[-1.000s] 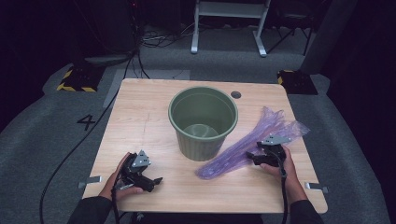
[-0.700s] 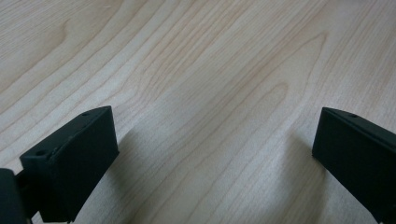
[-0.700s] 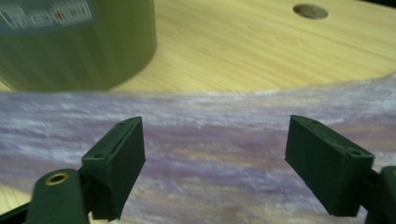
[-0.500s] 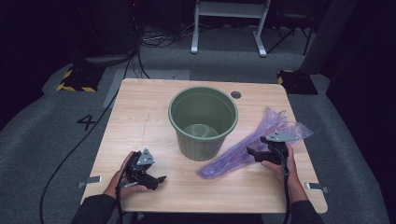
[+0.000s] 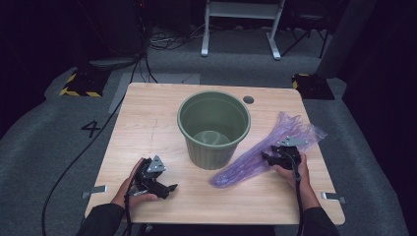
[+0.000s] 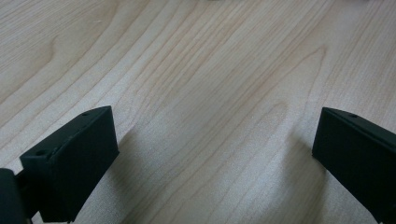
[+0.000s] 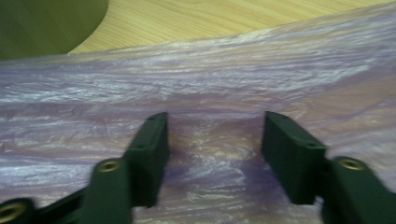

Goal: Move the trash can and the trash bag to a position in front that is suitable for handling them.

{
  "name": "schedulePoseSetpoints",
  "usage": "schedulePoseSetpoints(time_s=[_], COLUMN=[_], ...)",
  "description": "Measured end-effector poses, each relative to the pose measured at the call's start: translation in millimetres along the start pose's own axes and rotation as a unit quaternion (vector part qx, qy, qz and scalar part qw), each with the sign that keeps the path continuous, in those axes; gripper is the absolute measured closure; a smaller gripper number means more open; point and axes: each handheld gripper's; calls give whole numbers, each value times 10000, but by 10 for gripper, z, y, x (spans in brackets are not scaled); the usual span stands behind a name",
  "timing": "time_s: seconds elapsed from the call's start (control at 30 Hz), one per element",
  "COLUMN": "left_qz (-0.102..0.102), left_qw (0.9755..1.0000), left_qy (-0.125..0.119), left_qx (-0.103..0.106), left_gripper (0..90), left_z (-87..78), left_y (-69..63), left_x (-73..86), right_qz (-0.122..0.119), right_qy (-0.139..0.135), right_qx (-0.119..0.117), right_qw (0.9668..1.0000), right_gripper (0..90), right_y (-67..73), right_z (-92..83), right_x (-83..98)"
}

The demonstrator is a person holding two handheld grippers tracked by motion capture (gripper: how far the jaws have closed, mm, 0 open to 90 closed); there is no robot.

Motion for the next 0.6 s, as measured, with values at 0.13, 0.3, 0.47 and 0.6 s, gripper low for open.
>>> schedulePoseSetpoints(time_s=[0.13, 0.3, 0.47, 0.6], left_qz=[32, 56, 55, 41], left_qw=[10000, 10000, 10000, 10000], left_qy=[-23, -4, -3, -14], left_qx=[24, 24, 29, 44], left_gripper=[2, 2, 2, 2], left_z=[-8, -43, -68, -88], left_y=[-10, 1, 27, 36], left_x=[10, 43, 70, 97], right_qz=[19, 115, 90, 42], right_qy=[-76, -90, -109, -119], right_qx=[-36, -77, -76, -80], right_qw=[10000, 9999, 9999, 9999], right_gripper=[658, 846, 887, 895], right_y=[-18, -36, -39, -40], right_z=[-17, -31, -33, -55], right_x=[16, 24, 25, 22])
Point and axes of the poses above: each handheld gripper's, and its own axes: z roughly forward along the jaws, x roughly out of its underside, y roughly to its left, and after that the axes turned 2 degrees about -x, right-handed
